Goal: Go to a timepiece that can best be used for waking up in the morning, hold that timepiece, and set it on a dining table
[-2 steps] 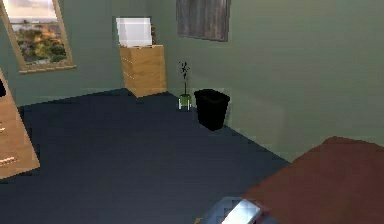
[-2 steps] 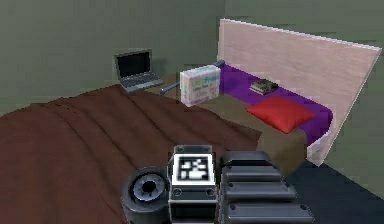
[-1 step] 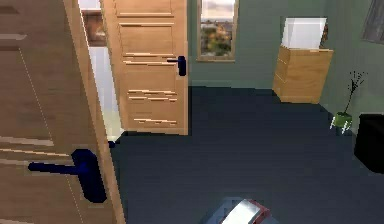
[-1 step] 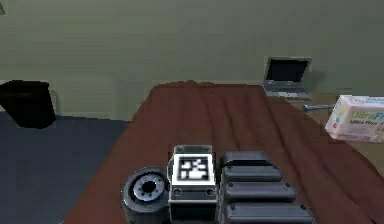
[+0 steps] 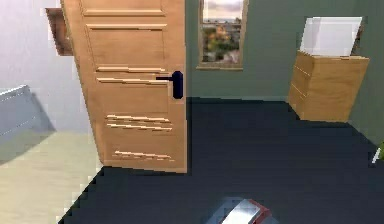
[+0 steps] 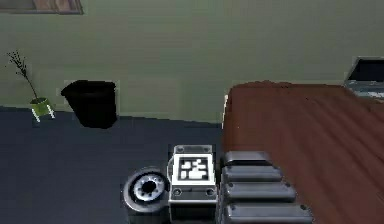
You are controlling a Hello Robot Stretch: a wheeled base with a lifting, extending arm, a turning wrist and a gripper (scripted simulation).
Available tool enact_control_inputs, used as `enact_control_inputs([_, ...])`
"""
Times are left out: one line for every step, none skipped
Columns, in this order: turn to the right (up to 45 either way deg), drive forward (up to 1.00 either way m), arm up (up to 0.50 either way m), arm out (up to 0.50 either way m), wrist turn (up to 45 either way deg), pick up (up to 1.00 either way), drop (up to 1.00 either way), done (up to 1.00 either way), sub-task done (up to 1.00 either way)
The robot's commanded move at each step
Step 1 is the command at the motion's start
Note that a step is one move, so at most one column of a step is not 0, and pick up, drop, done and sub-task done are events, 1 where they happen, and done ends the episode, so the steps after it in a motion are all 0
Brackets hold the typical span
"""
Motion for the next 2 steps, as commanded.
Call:
enact_control_inputs([-45.0, 0.00, 0.00, 0.00, 0.0, 0.00, 0.00, 0.00, 0.00])
enact_control_inputs([-15.0, 0.00, 0.00, 0.00, 0.0, 0.00, 0.00, 0.00, 0.00])
